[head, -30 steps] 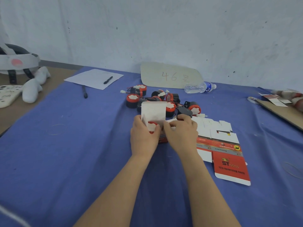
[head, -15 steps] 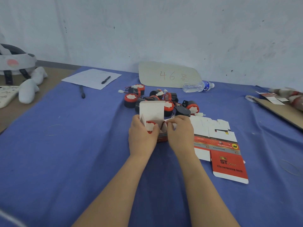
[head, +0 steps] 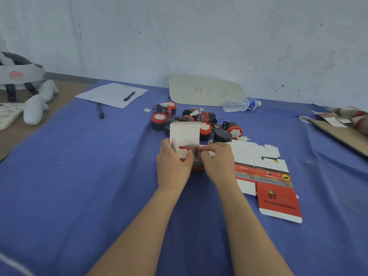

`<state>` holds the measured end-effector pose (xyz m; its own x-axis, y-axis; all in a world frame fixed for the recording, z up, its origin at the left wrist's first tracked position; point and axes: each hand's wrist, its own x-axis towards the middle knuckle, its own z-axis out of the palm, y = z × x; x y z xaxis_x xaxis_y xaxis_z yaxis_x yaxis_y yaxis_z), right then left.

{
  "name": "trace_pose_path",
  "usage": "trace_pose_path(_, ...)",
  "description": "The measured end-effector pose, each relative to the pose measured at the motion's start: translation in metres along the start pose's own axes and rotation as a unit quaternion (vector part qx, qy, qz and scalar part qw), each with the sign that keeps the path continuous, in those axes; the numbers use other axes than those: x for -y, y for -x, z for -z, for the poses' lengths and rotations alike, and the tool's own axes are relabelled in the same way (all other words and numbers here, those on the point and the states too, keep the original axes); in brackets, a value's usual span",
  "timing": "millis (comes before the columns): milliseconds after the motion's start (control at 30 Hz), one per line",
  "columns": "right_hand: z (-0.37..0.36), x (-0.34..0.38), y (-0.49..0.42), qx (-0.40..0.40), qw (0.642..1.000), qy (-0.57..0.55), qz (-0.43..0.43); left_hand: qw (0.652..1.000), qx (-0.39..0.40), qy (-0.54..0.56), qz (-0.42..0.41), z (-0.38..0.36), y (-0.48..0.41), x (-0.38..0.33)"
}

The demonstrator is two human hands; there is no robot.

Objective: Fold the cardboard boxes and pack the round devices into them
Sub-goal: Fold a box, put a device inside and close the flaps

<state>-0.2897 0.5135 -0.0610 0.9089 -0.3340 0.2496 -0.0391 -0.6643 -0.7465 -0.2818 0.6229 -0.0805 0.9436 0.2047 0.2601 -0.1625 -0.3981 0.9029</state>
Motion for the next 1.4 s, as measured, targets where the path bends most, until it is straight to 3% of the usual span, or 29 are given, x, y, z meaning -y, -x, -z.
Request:
trace_pose_path(267,-0.006,0.000,-0.001,-0.033,0.999,-0.009,-0.007,1.000,0.004,-0.001,-0.007,0.000,0.001,0.000)
trace_pose_path(467,-0.004,-0.002,-0.005,-0.041,0.981,-0.151,-0.113,1.000,-0.001,-0.005,-0.007,0.000,0.002,-0.002)
trace_pose_path(633,-0.009,-0.005,-0.010,-0.016,0.984,-0.121,-0.131,0.999,0.020,0.000,-0.036,-0.001,0.003,-0.002)
trace_pose_path(867,0.003,-0.014,-0.011,-0.059,0.961,-0.225,-0.153,0.984,0.117,0.136,-0.022,-0.002,0.000,-0.004)
trace_pose_path(1000,0.000,-0.013,-0.009,-0.061,0.978,-0.177,-0.089,0.990,0.124,0.053,-0.032,0.000,0.000,-0.002)
trace_pose_path(1133,-0.005,-0.007,-0.005,-0.062,0.979,-0.189,-0.033,0.994,0.085,0.060,-0.011,0.001,-0.002,0.001)
trace_pose_path(1233,-0.007,-0.003,0.000,0.001,0.972,-0.234,-0.026,0.996,0.052,0.078,0.011,0.002,-0.005,0.003)
trace_pose_path(1300,-0.007,-0.006,0.001,0.037,0.981,-0.192,-0.010,0.997,0.035,0.063,0.008,0.003,-0.006,0.004)
trace_pose_path(1400,-0.006,-0.009,0.002,0.042,0.983,-0.180,-0.017,0.998,0.032,0.057,-0.010,0.004,-0.008,0.003)
